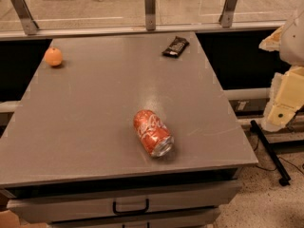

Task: Place coke can upright

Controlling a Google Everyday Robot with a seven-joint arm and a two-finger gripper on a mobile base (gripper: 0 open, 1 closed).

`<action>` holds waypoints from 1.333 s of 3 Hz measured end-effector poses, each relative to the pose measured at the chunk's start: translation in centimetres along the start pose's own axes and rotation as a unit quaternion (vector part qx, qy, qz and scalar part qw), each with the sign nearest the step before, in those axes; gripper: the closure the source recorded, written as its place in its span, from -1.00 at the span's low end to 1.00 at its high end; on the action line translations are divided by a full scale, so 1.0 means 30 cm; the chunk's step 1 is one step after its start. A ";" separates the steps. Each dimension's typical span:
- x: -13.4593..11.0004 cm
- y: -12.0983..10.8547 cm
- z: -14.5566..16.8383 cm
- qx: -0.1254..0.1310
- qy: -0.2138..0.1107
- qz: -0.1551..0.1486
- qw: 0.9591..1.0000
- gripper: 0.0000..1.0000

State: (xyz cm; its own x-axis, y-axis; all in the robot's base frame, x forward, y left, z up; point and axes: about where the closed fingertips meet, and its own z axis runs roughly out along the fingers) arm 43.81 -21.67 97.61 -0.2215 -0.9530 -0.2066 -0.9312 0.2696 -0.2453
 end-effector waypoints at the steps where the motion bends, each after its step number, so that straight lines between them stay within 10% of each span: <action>1: 0.000 0.000 0.000 0.000 0.000 0.000 1.000 -1.00; 4: -0.345 0.068 0.323 -0.009 0.015 0.079 0.997 -1.00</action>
Offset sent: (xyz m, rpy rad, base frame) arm 0.0289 0.0776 -0.0527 0.0715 0.0157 -0.1498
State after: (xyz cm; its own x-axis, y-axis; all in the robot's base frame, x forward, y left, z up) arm 47.02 -9.91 90.07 -0.3748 -0.9024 -0.2128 -0.8886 0.4151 -0.1952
